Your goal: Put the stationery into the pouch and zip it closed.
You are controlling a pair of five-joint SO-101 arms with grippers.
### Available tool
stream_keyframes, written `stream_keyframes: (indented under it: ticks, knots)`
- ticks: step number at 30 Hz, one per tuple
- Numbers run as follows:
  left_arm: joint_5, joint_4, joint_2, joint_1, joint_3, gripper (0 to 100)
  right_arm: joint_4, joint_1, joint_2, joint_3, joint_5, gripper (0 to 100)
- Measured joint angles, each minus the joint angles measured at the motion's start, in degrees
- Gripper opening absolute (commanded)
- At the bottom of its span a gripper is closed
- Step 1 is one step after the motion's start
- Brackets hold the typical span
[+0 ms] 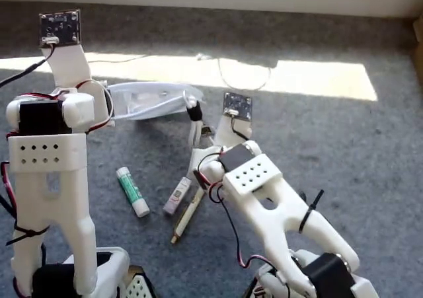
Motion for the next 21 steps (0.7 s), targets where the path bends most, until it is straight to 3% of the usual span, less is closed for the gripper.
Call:
stream_keyframes:
  ticks: [11,21]
  knots:
    - [0.00,0.00,0.00,0.00,0.00,1,-5.01,0.00,13.98,0.00,-0.09,19.1]
    - [0.00,0.00,0.00,0.00,0.00,1,-7.82,1.23,18.02,-0.79,-2.37,19.0]
